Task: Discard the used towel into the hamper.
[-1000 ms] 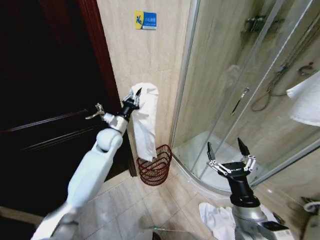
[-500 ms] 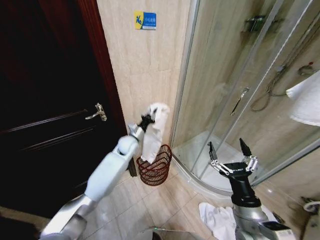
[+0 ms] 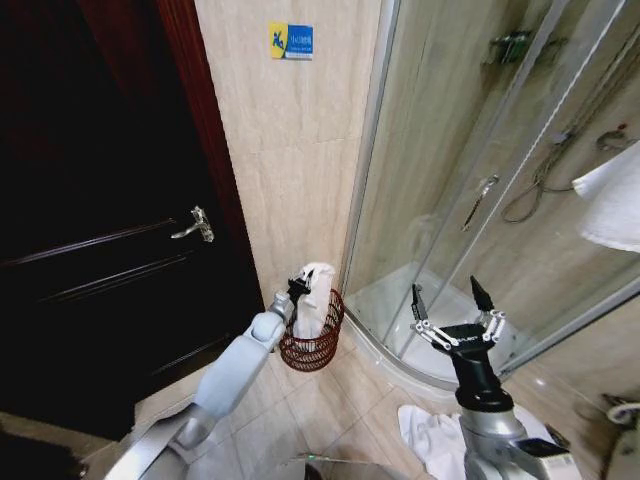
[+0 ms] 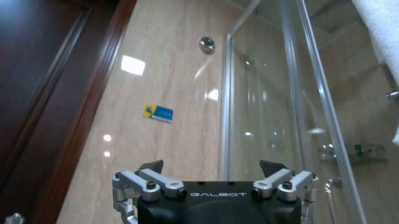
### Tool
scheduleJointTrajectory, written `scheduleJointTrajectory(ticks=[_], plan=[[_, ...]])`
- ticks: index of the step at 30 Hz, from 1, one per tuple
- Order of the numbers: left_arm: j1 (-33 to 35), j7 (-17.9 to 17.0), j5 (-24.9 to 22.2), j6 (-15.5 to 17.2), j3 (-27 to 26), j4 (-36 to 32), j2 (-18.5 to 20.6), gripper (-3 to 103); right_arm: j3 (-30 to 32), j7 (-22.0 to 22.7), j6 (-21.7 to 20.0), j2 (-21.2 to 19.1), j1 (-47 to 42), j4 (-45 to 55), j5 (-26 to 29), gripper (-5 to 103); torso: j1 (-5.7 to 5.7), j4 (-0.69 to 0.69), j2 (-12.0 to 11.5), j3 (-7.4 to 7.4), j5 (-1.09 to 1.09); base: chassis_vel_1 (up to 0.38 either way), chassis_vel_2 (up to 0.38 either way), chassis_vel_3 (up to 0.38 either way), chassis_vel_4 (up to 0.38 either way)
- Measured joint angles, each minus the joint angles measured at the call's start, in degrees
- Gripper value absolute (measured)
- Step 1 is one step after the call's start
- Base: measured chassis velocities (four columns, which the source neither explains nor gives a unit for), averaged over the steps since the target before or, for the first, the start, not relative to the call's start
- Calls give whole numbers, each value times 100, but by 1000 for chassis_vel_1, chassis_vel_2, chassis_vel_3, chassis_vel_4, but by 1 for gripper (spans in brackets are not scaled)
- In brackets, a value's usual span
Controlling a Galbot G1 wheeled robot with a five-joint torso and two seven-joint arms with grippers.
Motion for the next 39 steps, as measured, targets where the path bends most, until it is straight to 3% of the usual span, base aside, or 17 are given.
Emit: scheduleJointTrajectory(ticks=[10, 13, 17, 21, 22, 25, 26, 27, 28, 29, 30, 32, 33, 36, 37, 39], plan=[[-98, -295, 332, 10, 469, 855, -154, 3, -359, 94, 130, 164, 344, -24, -379, 100, 0, 1, 0, 0, 0, 0, 0, 0, 0], [-202, -294, 566, -100, 496, 1354, -307, 1, -460, 159, 541, 165, 402, -80, -422, 100, 0, 0, 0, 0, -1, 0, 0, 0, 0], [-311, -264, 647, -150, 564, 1657, -405, 16, -804, 273, 799, 166, 327, -166, -655, 100, 0, 0, 0, 0, 0, 0, 0, 0, 0], [-372, -256, 745, -275, 548, 1942, -548, 23, -923, 201, 877, 175, 236, -163, -655, 100, 0, 0, 0, 0, 0, 0, 0, 0, 0], [-373, -266, 829, -295, 512, 2056, -635, 32, -1027, 181, 906, 175, 201, -157, -626, 100, 0, 0, 0, 0, -1, 0, 0, 0, 0], [-343, -231, 985, -238, 458, 2139, -727, 38, -1246, 157, 935, 175, 104, -143, -628, 100, 0, -1, 0, 0, 0, 0, 0, 0, 0], [-284, -159, 1076, -32, 458, 2076, -708, 44, -1302, 127, 968, 175, 73, -143, -649, 100, 0, -2, 0, 0, -1, 0, 0, 0, 0], [-284, -159, 1076, -32, 458, 2076, -708, 44, -1302, 127, 968, 175, 73, -143, -649, 100, 0, -2, 0, 0, -1, 0, 0, 0, 0], [-237, -97, 1170, 190, 470, 1983, -655, 49, -1301, 103, 985, 174, 67, -149, -671, 100, 0, -2, 0, 0, -2, 0, 0, 0, 0], [-172, -54, 1349, 627, 494, 1797, -530, 54, -1265, 85, 987, 174, 62, -152, -695, 100, 0, 0, 0, 0, 0, 0, 0, 0, 0], [-172, -54, 1349, 627, 494, 1797, -530, 54, -1265, 85, 987, 174, 62, -152, -695, 100, 0, 0, 0, 0, 0, 0, 0, 0, 0], [-43, 75, 1267, 1662, 528, 1294, -269, 66, -1203, 81, 973, 173, 63, -152, -700, 100, 0, 1, 0, 0, -1, 0, 0, 0, 0], [9, 166, 1128, 2013, 534, 1076, -147, 71, -1180, 81, 960, 173, 70, -152, -700, 100, 0, 3, 0, 0, 0, 0, 0, 0, 0], [56, 283, 1015, 2215, 529, 894, -8, 81, -1163, 82, 929, 172, 93, -176, -704, 100, 0, 2, 0, -1, 0, 0, 0, 0, 0], [76, 311, 963, 2231, 514, 861, 39, 81, -1167, 83, 914, 172, 100, -187, -714, 100, 0, 1, 0, 0, -1, 0, 0, 0, 0], [120, 322, 888, 2171, 443, 846, 74, 92, -1210, 85, 885, 170, 102, -204, -752, 100, 0, 0, 0, 0, -1, 0, 0, 0, 0]])
